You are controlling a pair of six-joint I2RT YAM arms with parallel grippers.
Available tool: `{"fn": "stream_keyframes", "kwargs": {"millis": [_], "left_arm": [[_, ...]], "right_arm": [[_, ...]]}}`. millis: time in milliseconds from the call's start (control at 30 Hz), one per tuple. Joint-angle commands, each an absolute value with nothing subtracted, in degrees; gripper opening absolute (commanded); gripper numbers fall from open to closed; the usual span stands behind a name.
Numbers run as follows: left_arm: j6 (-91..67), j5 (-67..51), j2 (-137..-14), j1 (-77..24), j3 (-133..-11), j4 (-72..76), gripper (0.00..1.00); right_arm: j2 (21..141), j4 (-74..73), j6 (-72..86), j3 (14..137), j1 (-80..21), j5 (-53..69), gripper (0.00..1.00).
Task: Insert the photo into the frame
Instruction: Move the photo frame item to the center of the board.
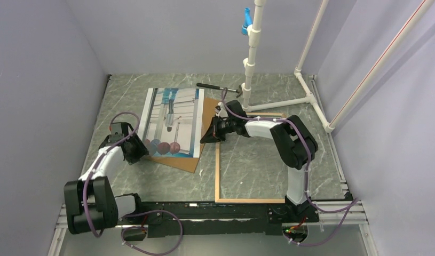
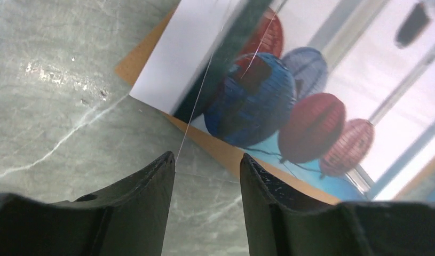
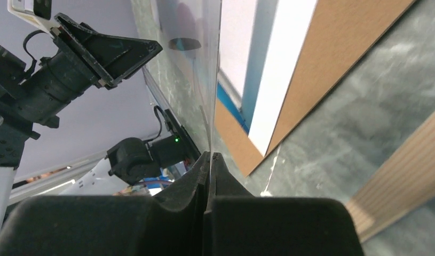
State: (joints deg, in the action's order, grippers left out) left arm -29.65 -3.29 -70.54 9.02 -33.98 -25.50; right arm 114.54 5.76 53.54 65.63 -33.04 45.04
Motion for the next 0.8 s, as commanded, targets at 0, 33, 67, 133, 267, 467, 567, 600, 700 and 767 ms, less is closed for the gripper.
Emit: {"fn": "stream_keyframes", "kwargs": {"millis": [0, 33, 67, 133, 267, 467, 567, 600, 700, 767], "left_arm": [[-31.06, -6.36, -63.36, 8.87, -34.89, -29.27, 0.54], [-31.38, -6.78, -61.52, 8.88, -35.16, -29.91, 0.54], [-31.70, -7.32, -60.31, 8.88, -35.35, -30.34, 0.54], [-32.14, -8.24, -58.13, 8.88, -35.79, -31.58, 0.55], [-32.60, -8.94, -55.24, 8.88, -36.87, -33.44, 0.55], [-32.60, -9.13, -53.85, 8.85, -38.23, -34.85, 0.56], [-32.63, -9.15, -53.79, 8.85, -37.94, -34.61, 0.56], [-32.69, -9.30, -53.83, 8.86, -37.77, -34.48, 0.56], [-32.81, -9.78, -53.70, 8.88, -37.38, -33.84, 0.56], [-32.70, -10.07, -53.79, 8.81, -37.35, -33.58, 0.56]], "right_arm": [[103.31, 2.64, 50.32, 62.62, -33.24, 41.18, 0.00], [101.29, 2.74, 50.48, 61.01, -33.27, 40.53, 0.00], [99.33, 2.59, 50.46, 59.53, -33.34, 39.79, 0.00], [95.11, 1.64, 50.32, 56.02, -33.78, 37.94, 0.00], [86.20, 0.28, 51.78, 46.43, -35.51, 33.84, 0.00], [67.88, -5.36, 56.43, 34.13, -41.31, 23.20, 0.00], [60.55, -8.95, 57.50, 30.44, -43.21, 18.56, 0.00], [58.85, -9.62, 57.47, 29.29, -43.52, 18.10, 0.02], [55.96, -13.70, 55.80, 27.51, -43.73, 15.56, 0.46], [56.01, -16.84, 53.52, 28.03, -43.73, 14.14, 0.70]]}}
